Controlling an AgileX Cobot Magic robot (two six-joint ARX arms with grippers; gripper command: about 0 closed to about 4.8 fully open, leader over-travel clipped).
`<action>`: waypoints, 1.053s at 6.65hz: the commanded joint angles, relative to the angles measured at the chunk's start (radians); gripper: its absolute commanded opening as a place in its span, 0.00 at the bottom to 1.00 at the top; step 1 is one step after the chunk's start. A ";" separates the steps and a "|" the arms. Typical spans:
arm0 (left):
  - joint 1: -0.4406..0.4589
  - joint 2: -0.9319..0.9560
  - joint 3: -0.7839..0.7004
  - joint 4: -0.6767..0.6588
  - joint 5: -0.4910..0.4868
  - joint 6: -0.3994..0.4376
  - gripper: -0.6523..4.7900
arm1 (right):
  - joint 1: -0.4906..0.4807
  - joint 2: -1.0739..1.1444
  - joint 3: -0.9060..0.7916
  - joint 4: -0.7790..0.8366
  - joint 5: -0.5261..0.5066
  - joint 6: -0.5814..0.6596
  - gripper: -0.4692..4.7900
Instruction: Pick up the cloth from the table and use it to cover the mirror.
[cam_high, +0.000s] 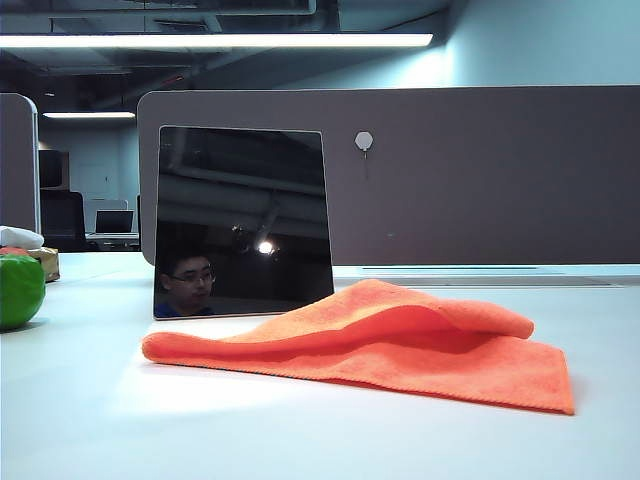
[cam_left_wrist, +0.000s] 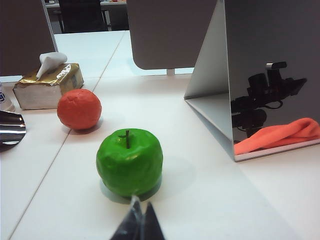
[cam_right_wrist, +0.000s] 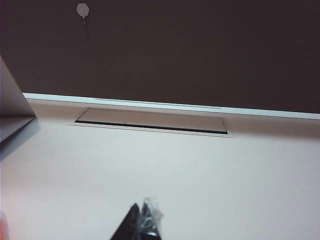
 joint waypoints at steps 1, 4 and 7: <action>0.002 0.000 0.003 0.011 0.004 -0.003 0.11 | 0.002 -0.001 -0.004 0.011 -0.002 0.004 0.09; 0.002 0.000 0.003 0.015 0.005 -0.007 0.11 | 0.002 -0.001 -0.004 0.012 -0.002 0.004 0.09; 0.001 0.000 0.133 0.111 0.023 -0.053 0.11 | 0.002 -0.001 0.138 -0.005 0.004 -0.013 0.09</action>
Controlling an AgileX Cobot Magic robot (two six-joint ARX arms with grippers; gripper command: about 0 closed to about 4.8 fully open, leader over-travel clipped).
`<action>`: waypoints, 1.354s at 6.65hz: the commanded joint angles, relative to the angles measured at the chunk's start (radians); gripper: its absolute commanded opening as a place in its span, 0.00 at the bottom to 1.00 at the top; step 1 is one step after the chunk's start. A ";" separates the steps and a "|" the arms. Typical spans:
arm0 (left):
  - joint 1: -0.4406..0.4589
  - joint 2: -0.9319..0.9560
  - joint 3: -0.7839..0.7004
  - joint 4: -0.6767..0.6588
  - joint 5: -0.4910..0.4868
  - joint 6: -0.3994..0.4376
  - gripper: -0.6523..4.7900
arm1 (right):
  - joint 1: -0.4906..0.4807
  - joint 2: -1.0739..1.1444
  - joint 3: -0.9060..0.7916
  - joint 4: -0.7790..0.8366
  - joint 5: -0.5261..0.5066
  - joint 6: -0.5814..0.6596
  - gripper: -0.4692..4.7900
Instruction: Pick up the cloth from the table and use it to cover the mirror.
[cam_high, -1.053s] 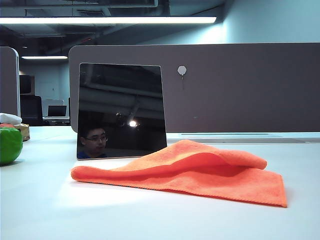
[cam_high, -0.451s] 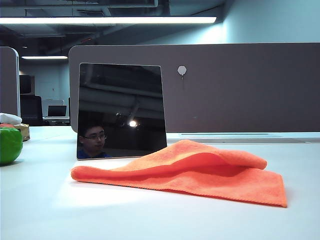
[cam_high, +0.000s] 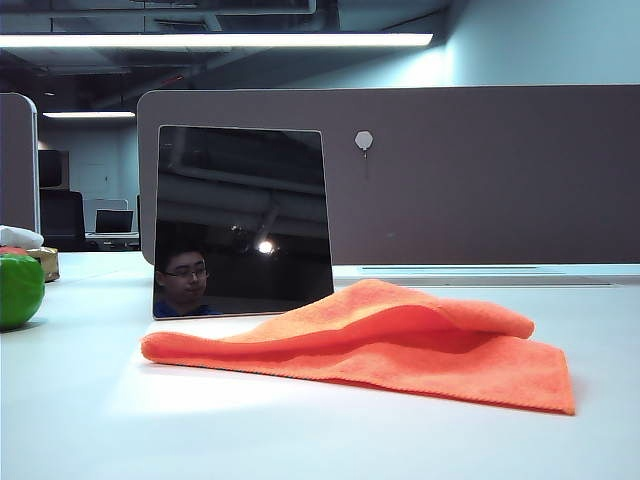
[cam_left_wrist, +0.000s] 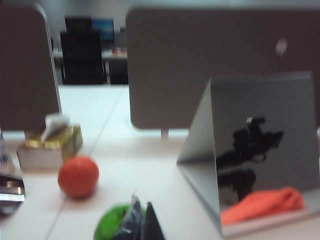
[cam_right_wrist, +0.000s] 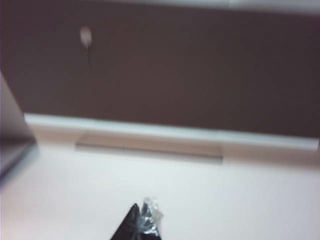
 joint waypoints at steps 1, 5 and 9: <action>0.001 0.001 0.077 -0.031 0.004 -0.006 0.11 | 0.002 -0.001 0.087 -0.051 0.008 -0.028 0.09; 0.001 0.360 0.463 -0.311 0.235 -0.006 0.11 | 0.002 0.413 0.693 -0.551 -0.024 -0.141 0.09; -0.204 0.895 0.498 -0.349 0.511 0.058 0.11 | 0.282 1.020 0.826 -0.551 -0.237 -0.171 0.13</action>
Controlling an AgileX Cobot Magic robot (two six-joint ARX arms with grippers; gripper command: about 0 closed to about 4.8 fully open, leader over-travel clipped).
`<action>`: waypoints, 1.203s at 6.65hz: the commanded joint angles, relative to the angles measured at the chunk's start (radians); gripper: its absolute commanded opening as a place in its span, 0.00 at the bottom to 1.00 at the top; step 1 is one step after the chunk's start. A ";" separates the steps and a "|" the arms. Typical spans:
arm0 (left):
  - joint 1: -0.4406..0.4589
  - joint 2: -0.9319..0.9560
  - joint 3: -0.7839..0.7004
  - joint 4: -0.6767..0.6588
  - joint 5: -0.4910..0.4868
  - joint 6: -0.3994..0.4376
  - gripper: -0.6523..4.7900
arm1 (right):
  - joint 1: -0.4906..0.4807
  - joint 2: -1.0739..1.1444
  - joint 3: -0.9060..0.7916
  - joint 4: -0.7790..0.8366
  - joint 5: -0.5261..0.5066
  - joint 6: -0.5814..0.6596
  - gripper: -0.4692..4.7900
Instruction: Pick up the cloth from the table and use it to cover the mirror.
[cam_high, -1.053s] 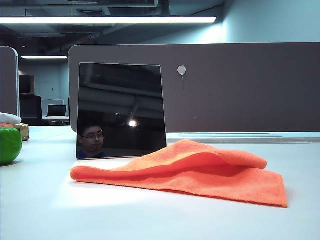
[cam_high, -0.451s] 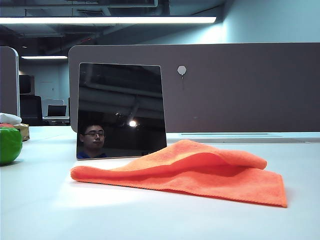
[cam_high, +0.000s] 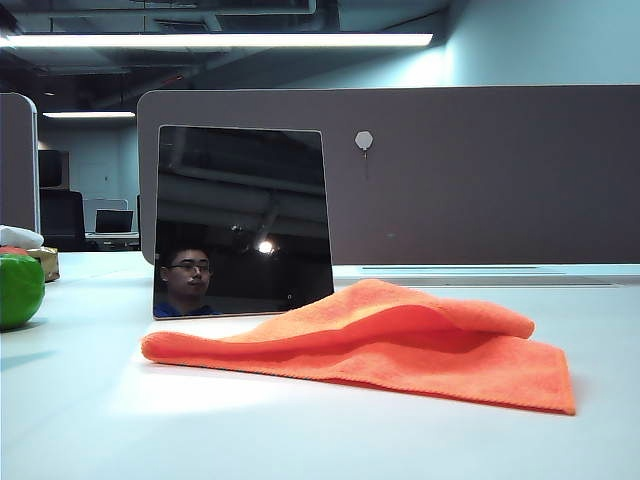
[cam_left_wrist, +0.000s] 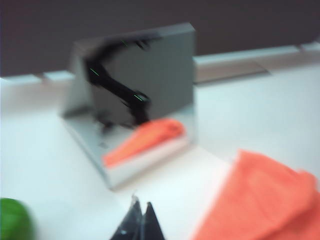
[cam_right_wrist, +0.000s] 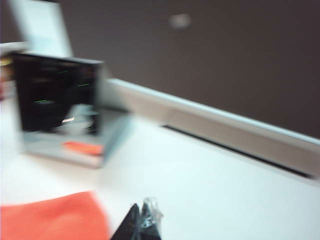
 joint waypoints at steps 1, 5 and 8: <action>-0.207 0.338 0.002 -0.039 0.065 0.064 0.11 | 0.275 0.393 0.002 -0.021 0.124 -0.066 0.24; -0.225 0.657 0.002 -0.019 0.101 0.705 0.57 | 0.402 0.597 0.000 -0.156 0.303 -0.227 0.39; -0.225 0.776 0.002 0.188 0.098 0.731 0.57 | 0.402 0.597 0.000 -0.181 0.297 -0.226 0.39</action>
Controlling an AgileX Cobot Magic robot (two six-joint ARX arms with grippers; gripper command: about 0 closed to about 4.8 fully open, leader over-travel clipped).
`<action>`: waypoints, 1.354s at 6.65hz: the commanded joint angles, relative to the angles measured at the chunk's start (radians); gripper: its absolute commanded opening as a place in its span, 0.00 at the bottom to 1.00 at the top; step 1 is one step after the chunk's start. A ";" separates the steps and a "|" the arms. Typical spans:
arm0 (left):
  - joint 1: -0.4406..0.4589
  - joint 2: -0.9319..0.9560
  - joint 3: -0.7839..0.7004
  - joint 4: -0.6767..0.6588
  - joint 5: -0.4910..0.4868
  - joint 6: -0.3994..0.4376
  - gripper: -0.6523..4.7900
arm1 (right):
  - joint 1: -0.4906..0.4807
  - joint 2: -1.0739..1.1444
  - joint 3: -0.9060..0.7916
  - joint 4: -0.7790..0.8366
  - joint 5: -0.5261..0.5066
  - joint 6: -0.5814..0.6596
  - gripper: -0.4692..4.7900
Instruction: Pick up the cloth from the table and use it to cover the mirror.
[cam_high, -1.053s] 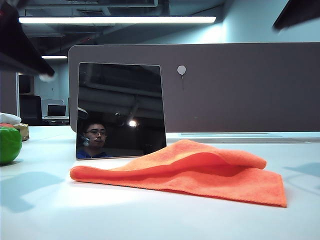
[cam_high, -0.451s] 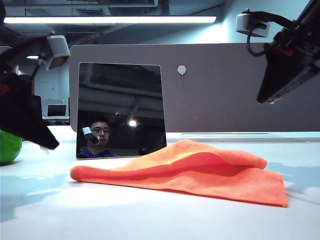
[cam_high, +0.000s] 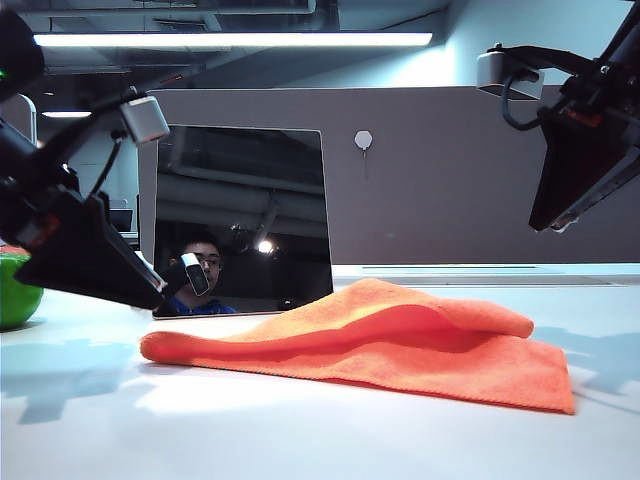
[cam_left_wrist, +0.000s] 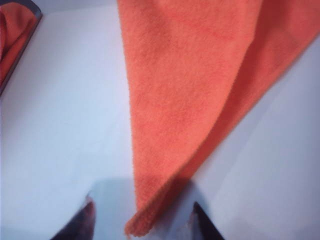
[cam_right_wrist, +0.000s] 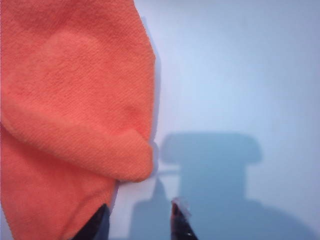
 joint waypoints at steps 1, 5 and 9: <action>0.001 0.124 0.002 0.114 -0.018 0.027 0.57 | 0.001 -0.002 0.002 -0.032 -0.009 0.001 0.39; 0.001 0.184 0.002 0.177 -0.030 -0.002 0.57 | 0.001 -0.002 0.002 -0.035 -0.009 0.001 0.39; 0.001 0.185 0.002 0.126 0.004 -0.007 0.40 | 0.001 -0.002 0.002 -0.032 -0.009 0.001 0.39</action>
